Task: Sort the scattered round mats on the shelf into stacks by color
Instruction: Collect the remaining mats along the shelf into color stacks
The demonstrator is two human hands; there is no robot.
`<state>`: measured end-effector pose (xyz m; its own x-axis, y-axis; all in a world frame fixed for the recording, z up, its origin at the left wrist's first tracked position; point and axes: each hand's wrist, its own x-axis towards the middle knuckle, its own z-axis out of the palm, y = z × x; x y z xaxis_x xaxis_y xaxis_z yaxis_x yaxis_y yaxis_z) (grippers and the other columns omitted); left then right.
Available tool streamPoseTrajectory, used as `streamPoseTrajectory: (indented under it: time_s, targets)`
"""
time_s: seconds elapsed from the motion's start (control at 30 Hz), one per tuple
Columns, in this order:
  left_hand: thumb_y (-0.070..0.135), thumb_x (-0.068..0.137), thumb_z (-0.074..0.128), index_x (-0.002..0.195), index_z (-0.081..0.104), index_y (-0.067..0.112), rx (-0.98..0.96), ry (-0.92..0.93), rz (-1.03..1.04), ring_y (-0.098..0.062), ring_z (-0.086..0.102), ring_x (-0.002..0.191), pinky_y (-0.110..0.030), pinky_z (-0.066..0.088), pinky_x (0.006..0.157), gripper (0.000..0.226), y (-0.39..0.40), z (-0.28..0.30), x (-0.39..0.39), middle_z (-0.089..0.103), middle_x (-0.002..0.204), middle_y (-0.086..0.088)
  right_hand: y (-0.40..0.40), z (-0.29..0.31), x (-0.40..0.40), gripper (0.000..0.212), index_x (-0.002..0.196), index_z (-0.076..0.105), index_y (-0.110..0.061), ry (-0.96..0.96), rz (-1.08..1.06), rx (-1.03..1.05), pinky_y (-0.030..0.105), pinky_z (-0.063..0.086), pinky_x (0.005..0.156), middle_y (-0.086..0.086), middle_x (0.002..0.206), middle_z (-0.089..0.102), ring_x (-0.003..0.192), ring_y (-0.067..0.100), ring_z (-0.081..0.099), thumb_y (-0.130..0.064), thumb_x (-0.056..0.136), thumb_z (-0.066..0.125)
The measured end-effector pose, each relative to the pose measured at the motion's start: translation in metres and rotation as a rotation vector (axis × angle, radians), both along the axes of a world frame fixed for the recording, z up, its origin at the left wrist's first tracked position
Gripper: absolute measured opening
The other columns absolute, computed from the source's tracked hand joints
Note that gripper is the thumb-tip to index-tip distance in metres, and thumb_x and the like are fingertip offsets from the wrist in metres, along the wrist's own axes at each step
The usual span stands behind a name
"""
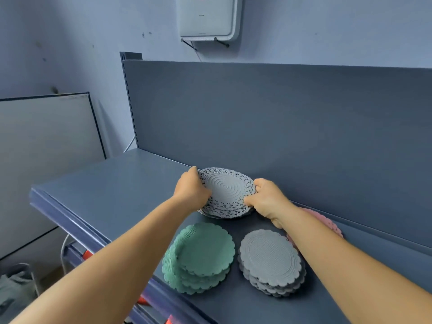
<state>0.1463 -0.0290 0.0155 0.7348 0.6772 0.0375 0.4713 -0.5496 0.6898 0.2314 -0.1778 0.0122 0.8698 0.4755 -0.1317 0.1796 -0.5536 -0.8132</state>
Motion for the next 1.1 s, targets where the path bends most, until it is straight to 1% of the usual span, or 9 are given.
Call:
streamPoseTrajectory:
  time_s: [0.1,0.23,0.33,0.5,0.57,0.7,0.8,0.97,1.1]
  targets:
    - [0.005,0.085,0.05,0.133,0.042,0.01,0.062,0.062,-0.032,-0.029,0.052,0.098,-0.031,0.043,0.078,0.049,0.007,-0.008,0.008,0.051,0.129,-0.013,0.005,-0.004,0.009,0.049,0.131,0.045,-0.002,-0.022,0.031,-0.077,0.042,0.041,0.104,0.016,0.136,0.051,0.125,0.031,0.049,-0.006,0.084,0.06]
    - [0.014,0.088,0.046,0.136,0.047,0.019,0.211,0.218,-0.112,-0.036,0.046,0.122,-0.039,0.045,0.094,0.048,0.01,-0.014,0.005,0.046,0.132,-0.013,0.005,-0.003,0.009,0.054,0.139,0.041,-0.01,-0.095,0.098,-0.192,0.037,0.041,0.101,0.01,0.139,0.048,0.123,0.027,0.049,-0.02,0.088,0.057]
    - [0.015,0.091,0.045,0.114,0.057,0.01,0.4,0.25,-0.176,-0.032,0.04,0.121,-0.036,0.041,0.083,0.027,0.001,-0.007,-0.002,0.047,0.125,-0.009,0.0,0.002,-0.002,0.058,0.145,0.034,-0.016,-0.173,0.147,-0.285,0.037,0.038,0.106,0.007,0.149,0.039,0.133,0.028,0.04,-0.027,0.092,0.052]
    - [0.02,0.094,0.044,0.124,0.056,0.01,0.569,0.209,-0.373,-0.027,0.042,0.127,-0.038,0.043,0.097,0.033,-0.046,0.011,-0.018,0.05,0.134,-0.009,-0.034,0.009,-0.032,0.044,0.135,0.048,-0.019,-0.346,0.12,-0.366,0.036,0.036,0.103,0.006,0.143,0.046,0.132,0.03,0.039,-0.034,0.094,0.049]
    - [0.02,0.095,0.043,0.116,0.055,0.008,0.616,0.196,-0.453,-0.028,0.045,0.121,-0.035,0.041,0.088,0.028,-0.071,0.015,-0.026,0.053,0.126,-0.01,-0.055,0.014,-0.048,0.045,0.138,0.045,-0.02,-0.364,0.081,-0.397,0.035,0.032,0.106,0.003,0.144,0.045,0.135,0.027,0.035,-0.036,0.095,0.047]
    - [0.02,0.094,0.043,0.11,0.053,0.009,0.641,0.153,-0.572,-0.028,0.048,0.117,-0.035,0.041,0.083,0.022,-0.117,0.014,-0.039,0.055,0.119,-0.009,-0.103,0.013,-0.072,0.027,0.11,0.06,-0.016,-0.386,-0.009,-0.408,0.033,0.04,0.094,0.007,0.122,0.057,0.119,0.031,0.045,-0.032,0.094,0.045]
    - [0.022,0.093,0.045,0.129,0.051,0.013,0.657,0.121,-0.652,-0.029,0.048,0.123,-0.038,0.044,0.096,0.038,-0.152,0.01,-0.045,0.054,0.131,-0.01,-0.146,0.009,-0.089,0.04,0.13,0.051,-0.017,-0.37,-0.069,-0.444,0.036,0.036,0.105,0.004,0.141,0.048,0.132,0.026,0.037,-0.036,0.096,0.045]
    - [0.022,0.095,0.043,0.13,0.048,0.012,0.631,0.107,-0.779,-0.029,0.052,0.115,-0.034,0.044,0.079,0.037,-0.216,0.002,-0.049,0.054,0.127,-0.01,-0.221,0.003,-0.11,0.049,0.142,0.038,-0.022,-0.316,-0.178,-0.459,0.035,0.029,0.112,-0.005,0.151,0.036,0.141,0.019,0.026,-0.04,0.097,0.044]
    - [0.024,0.094,0.044,0.132,0.047,0.012,0.606,0.076,-0.877,-0.029,0.05,0.121,-0.041,0.047,0.095,0.04,-0.265,-0.001,-0.046,0.053,0.132,-0.01,-0.272,-0.001,-0.122,0.048,0.142,0.04,-0.023,-0.296,-0.252,-0.473,0.035,0.032,0.111,-0.005,0.15,0.037,0.14,0.018,0.027,-0.04,0.097,0.045]
